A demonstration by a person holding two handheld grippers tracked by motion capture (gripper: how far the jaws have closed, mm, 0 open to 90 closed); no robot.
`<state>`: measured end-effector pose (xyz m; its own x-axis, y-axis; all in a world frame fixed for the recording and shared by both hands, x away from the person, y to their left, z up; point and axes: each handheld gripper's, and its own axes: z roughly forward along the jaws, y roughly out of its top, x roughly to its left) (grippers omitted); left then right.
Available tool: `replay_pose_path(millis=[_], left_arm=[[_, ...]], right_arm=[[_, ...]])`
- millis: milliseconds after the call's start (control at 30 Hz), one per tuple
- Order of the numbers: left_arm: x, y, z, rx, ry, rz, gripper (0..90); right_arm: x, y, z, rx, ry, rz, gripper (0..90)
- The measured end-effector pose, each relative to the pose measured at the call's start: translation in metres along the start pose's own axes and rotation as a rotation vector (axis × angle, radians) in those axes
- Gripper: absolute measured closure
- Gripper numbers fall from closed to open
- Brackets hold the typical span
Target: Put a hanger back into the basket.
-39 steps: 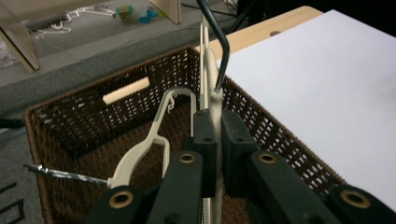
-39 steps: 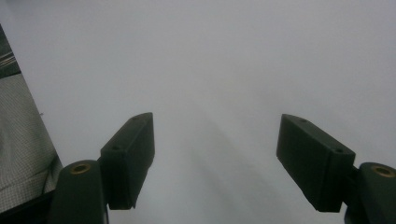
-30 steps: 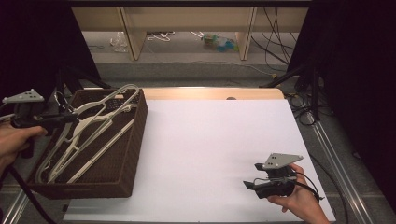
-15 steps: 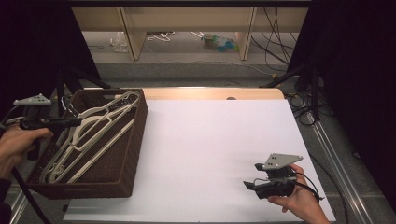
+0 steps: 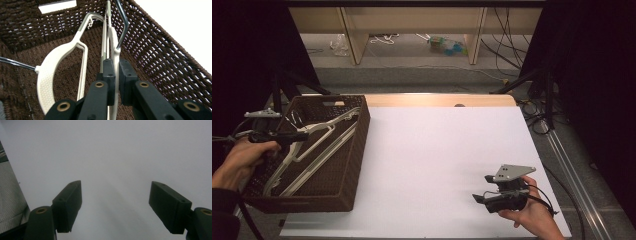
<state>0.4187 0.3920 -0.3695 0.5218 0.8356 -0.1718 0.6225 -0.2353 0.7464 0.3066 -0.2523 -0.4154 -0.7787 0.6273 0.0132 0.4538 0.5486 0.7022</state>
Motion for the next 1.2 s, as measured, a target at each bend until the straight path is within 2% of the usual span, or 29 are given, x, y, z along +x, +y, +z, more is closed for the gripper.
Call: replay_pose_path(millis=[33, 67, 133, 167, 233, 267, 333, 367, 433, 467, 500, 533, 600, 633, 667, 700, 767, 800, 833, 867, 900, 967, 1000, 1033, 1067, 1100, 1133, 1167, 1200], left_arm=[[0.001, 0.000, 0.002, 0.009, 0.006, 0.013, 84.9], [0.000, 0.000, 0.003, 0.007, 0.011, -0.009, 85.0], [0.002, 0.000, 0.003, 0.007, 0.039, -0.008, 84.9], [0.003, 0.000, 0.004, 0.005, 0.056, -0.006, 84.7], [0.006, -0.001, 0.005, -0.013, 0.086, 0.037, 84.3], [0.005, -0.002, 0.007, -0.011, 0.091, 0.015, 83.9], [0.008, -0.003, 0.005, 0.033, 0.108, 0.047, 83.3], [0.009, -0.003, 0.006, 0.024, 0.121, 0.041, 82.8], [0.014, -0.004, 0.006, 0.026, 0.140, 0.057, 81.7], [0.017, -0.003, 0.007, 0.029, 0.148, 0.094, 81.1], [0.017, -0.004, 0.009, 0.029, 0.162, 0.075, 80.5], [0.018, -0.005, 0.011, 0.026, 0.183, 0.075, 79.7], [0.017, -0.006, 0.015, 0.020, 0.209, 0.060, 78.5], [0.020, -0.005, 0.014, 0.050, 0.209, 0.106, 77.9], [0.021, -0.005, 0.014, 0.053, 0.219, 0.106, 77.4], [0.017, -0.008, 0.016, 0.029, 0.248, 0.039, 75.8], [0.020, -0.008, 0.016, 0.041, 0.245, 0.074, 74.3], [0.019, -0.009, 0.015, 0.057, 0.263, 0.059, 73.0], [0.016, -0.011, 0.017, 0.033, 0.285, 0.010, 70.7], [0.017, -0.012, 0.016, 0.038, 0.307, 0.010, 68.6], [0.017, -0.011, 0.013, 0.080, 0.320, 0.014, 65.8], [0.022, -0.012, 0.012, 0.073, 0.287, 0.063, 66.3], [0.018, -0.014, 0.010, 0.055, 0.311, 0.005, 66.1], [0.018, -0.014, 0.008, 0.061, 0.321, 0.002, 64.9], [0.020, -0.013, 0.006, 0.041, 0.297, 0.027, 64.4], [0.016, -0.013, 0.003, 0.047, 0.309, 0.003, 61.3], [0.013, -0.013, 0.001, 0.038, 0.310, -0.002, 60.9], [0.010, -0.013, -0.001, 0.026, 0.307, 0.004, 59.8], [0.006, -0.013, -0.003, 0.019, 0.293, 0.033, 59.9]], right_arm=[[0.000, 0.000, 0.000, 0.001, -0.001, -0.001, 27.6], [0.000, 0.000, 0.001, 0.001, -0.002, -0.001, 27.6], [0.000, -0.001, 0.002, -0.016, -0.007, -0.002, 27.6], [0.000, 0.000, 0.001, 0.000, 0.000, 0.000, 27.6], [0.000, 0.000, 0.001, 0.000, 0.000, 0.000, 27.6], [0.000, -0.001, 0.002, -0.016, -0.006, -0.002, 27.6], [-0.001, -0.001, 0.002, -0.002, -0.001, -0.009, 27.6], [0.000, -0.001, 0.003, -0.017, -0.008, -0.005, 27.6], [0.001, -0.001, 0.002, -0.005, -0.003, 0.005, 27.6], [0.001, -0.001, 0.001, -0.001, 0.002, 0.007, 27.6], [0.000, -0.001, 0.001, -0.004, 0.001, 0.003, 27.6], [0.001, -0.001, 0.002, -0.015, -0.007, 0.003, 27.6], [0.000, -0.001, 0.001, -0.001, -0.003, 0.001, 27.6], [0.000, -0.002, 0.001, 0.000, -0.002, 0.002, 27.6], [0.000, -0.002, 0.001, -0.001, -0.002, 0.002, 27.6], [0.000, -0.002, 0.001, -0.001, -0.002, 0.001, 27.6], [0.000, -0.002, 0.000, 0.003, 0.004, 0.007, 27.6], [0.000, -0.002, 0.000, 0.001, 0.001, 0.008, 27.6], [0.000, -0.002, 0.000, -0.001, 0.000, 0.008, 27.6], [-0.001, -0.002, 0.000, -0.001, -0.002, 0.005, 27.6], [-0.001, -0.002, 0.001, -0.001, -0.003, 0.005, 27.6], [-0.001, -0.003, 0.000, 0.000, -0.002, 0.006, 27.6], [-0.001, -0.003, 0.000, 0.000, -0.002, 0.007, 27.6], [-0.001, -0.003, 0.000, 0.001, -0.004, 0.007, 27.6], [-0.001, -0.003, 0.000, 0.000, -0.002, 0.008, 27.6], [-0.001, -0.003, 0.000, -0.001, -0.003, 0.008, 27.6], [-0.001, -0.003, 0.000, -0.002, -0.003, 0.007, 27.6], [-0.001, -0.002, 0.000, -0.002, -0.004, 0.008, 27.6], [-0.001, -0.002, 0.000, -0.004, -0.004, 0.006, 27.6]])
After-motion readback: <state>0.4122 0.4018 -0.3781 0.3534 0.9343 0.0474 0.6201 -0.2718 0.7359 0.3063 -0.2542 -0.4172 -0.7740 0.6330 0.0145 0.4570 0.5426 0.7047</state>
